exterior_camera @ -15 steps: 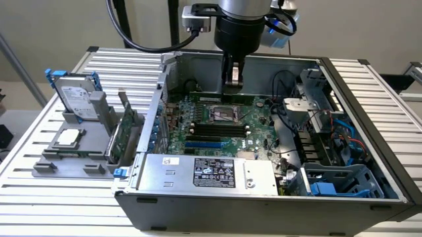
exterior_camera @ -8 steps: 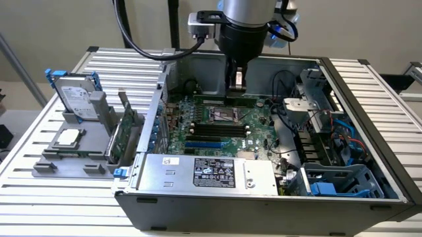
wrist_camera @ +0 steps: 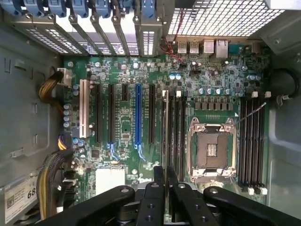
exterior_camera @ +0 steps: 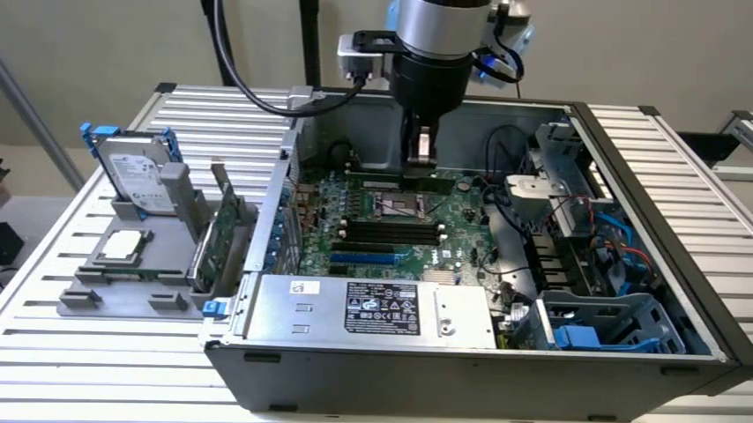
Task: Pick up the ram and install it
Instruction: 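Insert the ram into the slot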
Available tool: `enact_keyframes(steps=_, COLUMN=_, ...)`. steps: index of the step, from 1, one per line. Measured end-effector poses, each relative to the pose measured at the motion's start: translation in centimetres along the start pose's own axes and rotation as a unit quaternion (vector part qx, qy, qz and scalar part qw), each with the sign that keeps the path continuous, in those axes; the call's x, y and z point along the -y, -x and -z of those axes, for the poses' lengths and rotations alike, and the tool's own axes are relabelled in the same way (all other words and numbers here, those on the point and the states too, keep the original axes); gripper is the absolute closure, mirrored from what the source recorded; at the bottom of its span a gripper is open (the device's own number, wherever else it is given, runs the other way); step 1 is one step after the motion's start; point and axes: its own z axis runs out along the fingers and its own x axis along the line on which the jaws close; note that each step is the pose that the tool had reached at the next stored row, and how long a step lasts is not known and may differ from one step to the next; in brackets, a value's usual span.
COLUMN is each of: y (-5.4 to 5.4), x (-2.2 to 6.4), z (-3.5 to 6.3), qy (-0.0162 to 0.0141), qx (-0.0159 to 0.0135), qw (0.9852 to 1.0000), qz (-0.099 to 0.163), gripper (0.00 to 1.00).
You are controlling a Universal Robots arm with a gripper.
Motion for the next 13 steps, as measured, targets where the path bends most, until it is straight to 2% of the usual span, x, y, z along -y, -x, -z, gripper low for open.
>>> enact_keyframes(steps=13, y=0.3, x=0.06, z=-2.35, qy=0.0, qx=-0.0001, qw=1.0, qz=0.0, gripper=1.0)
